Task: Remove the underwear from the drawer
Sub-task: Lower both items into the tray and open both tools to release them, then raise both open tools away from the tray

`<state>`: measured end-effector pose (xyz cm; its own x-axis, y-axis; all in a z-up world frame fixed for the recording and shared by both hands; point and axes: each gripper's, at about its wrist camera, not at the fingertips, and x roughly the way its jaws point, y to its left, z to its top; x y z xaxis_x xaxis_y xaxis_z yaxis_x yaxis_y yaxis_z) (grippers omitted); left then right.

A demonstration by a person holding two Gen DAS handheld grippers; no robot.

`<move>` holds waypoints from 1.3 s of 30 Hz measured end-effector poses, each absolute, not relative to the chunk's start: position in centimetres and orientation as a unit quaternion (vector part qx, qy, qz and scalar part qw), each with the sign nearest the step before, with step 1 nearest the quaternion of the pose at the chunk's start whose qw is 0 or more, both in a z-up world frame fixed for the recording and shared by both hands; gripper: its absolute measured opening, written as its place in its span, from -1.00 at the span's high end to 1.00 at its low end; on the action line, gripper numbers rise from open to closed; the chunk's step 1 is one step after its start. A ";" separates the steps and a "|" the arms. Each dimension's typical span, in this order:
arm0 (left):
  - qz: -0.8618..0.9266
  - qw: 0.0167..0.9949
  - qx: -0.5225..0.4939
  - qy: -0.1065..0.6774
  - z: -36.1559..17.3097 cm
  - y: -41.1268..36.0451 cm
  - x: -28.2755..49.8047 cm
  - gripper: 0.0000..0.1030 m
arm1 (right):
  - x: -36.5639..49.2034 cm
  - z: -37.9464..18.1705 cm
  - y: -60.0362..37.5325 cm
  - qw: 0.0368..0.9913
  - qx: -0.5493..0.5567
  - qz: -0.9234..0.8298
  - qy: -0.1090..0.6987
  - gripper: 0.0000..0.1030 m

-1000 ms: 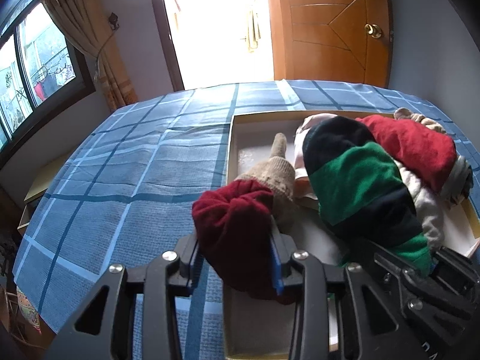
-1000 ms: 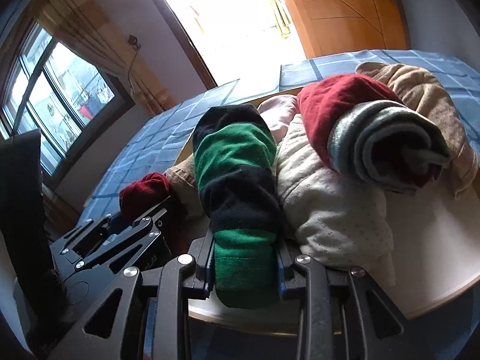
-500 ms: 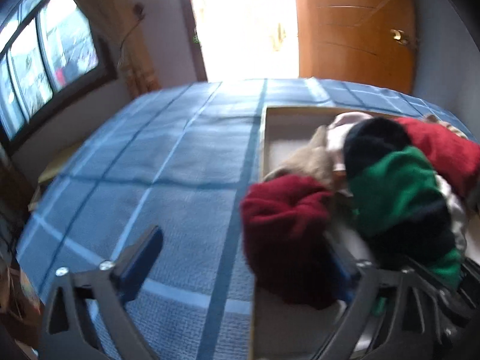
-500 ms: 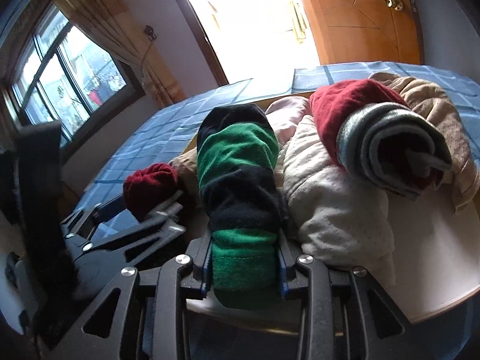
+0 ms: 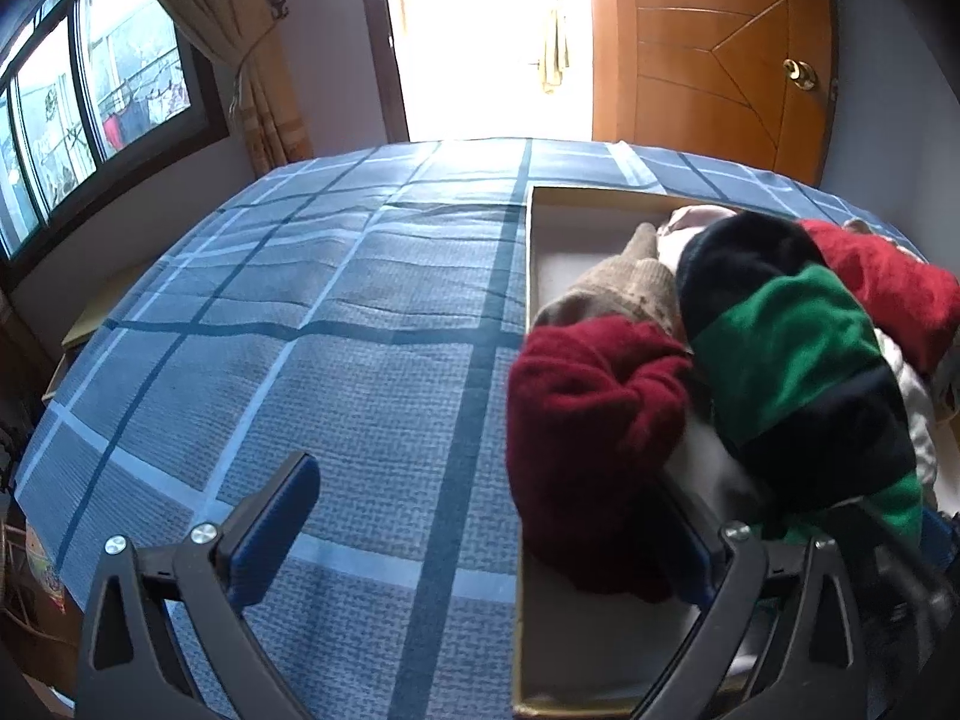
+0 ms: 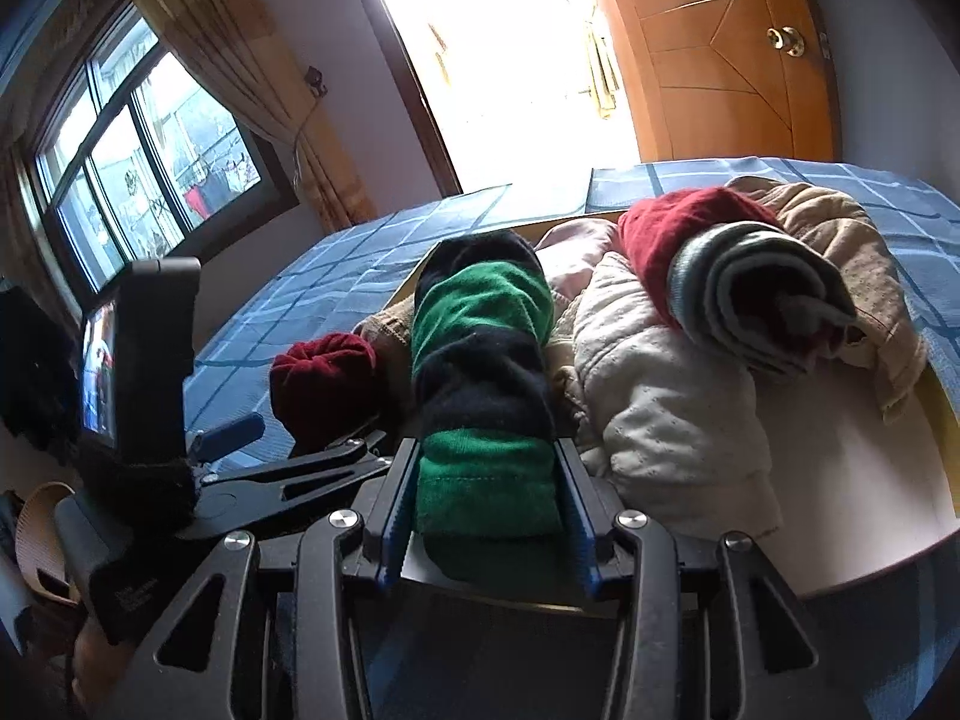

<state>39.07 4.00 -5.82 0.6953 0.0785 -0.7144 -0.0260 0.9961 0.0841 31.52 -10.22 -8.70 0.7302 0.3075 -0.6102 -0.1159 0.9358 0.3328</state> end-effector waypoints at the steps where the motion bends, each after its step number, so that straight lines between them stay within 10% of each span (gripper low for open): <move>1: 0.028 0.921 0.038 0.387 -5.8 3.9 38.9 -0.99 | 31.3 -8.5 -10.6 0.920 0.147 0.117 0.345 0.09; 39: 0.019 0.930 0.042 0.364 -3.7 6.0 33.2 -0.99 | 30.1 -6.6 -12.2 0.937 0.153 0.110 0.295 -0.28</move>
